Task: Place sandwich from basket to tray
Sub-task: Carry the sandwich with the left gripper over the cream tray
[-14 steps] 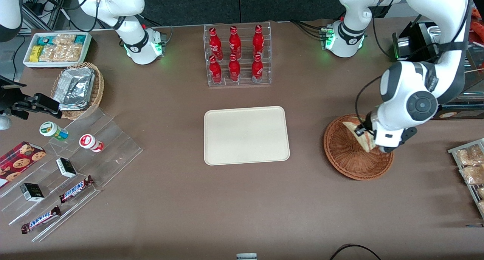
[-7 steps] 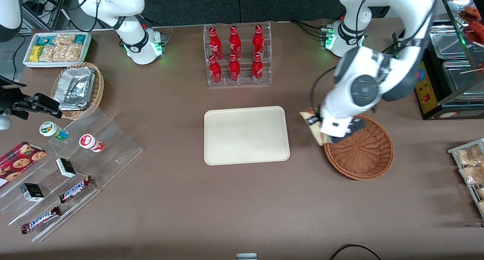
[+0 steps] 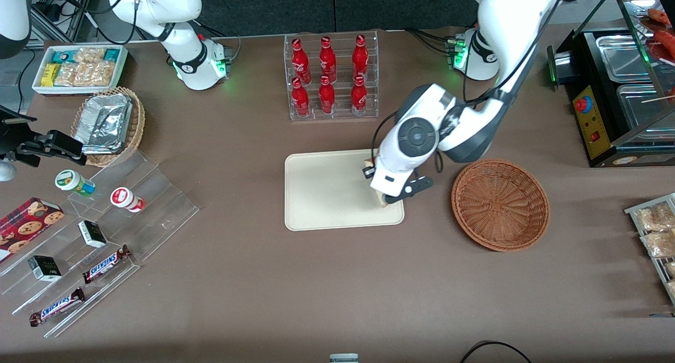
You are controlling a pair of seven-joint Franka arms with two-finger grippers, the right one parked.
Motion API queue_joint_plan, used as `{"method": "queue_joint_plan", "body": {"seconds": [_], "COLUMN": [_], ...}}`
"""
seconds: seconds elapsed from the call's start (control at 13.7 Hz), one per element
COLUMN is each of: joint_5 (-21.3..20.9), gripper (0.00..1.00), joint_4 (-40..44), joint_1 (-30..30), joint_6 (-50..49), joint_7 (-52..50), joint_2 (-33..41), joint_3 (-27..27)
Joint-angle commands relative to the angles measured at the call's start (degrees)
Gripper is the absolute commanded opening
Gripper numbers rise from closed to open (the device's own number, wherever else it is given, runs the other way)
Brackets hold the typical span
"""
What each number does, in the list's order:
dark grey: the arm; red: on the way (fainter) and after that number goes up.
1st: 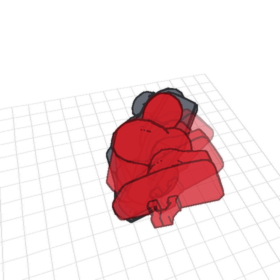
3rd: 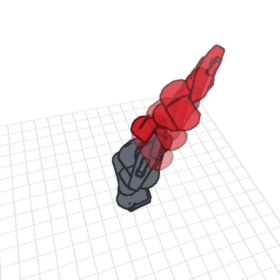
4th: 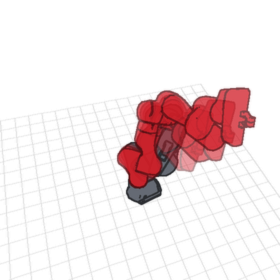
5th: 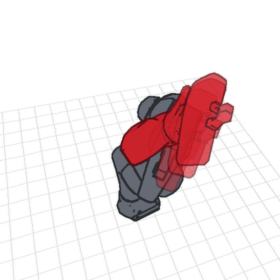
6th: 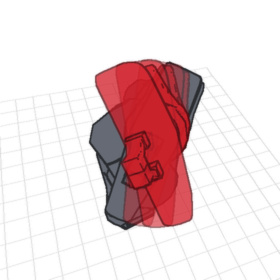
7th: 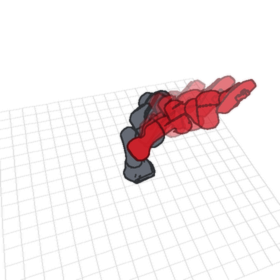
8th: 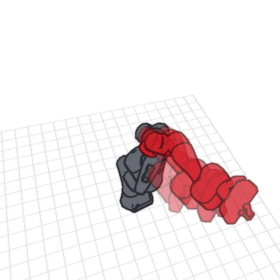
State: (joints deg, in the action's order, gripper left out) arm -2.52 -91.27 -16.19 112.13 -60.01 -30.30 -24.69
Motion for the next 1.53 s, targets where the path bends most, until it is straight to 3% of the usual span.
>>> {"method": "queue_joint_plan", "body": {"seconds": [0.0,0.29,0.44,0.58,1.46], "joint_5": [-5.02,-6.18,-6.53,-10.47,-14.44], "gripper": [0.02,0.02,0.02,0.02,0.05], "joint_4": [6.09,7.94,8.29,10.14,11.81], "joint_1": [-3.06,-5.07,-7.09,-8.77,-11.67], "joint_6": [-0.69,1.4,3.0,3.27,3.62], "joint_7": [0.16,5.43,5.08,3.86,1.92], "joint_2": [-5.19,-7.49,-8.8,-11.34,-16.28], "joint_3": [0.17,0.17,0.51,0.61,0.69]}}
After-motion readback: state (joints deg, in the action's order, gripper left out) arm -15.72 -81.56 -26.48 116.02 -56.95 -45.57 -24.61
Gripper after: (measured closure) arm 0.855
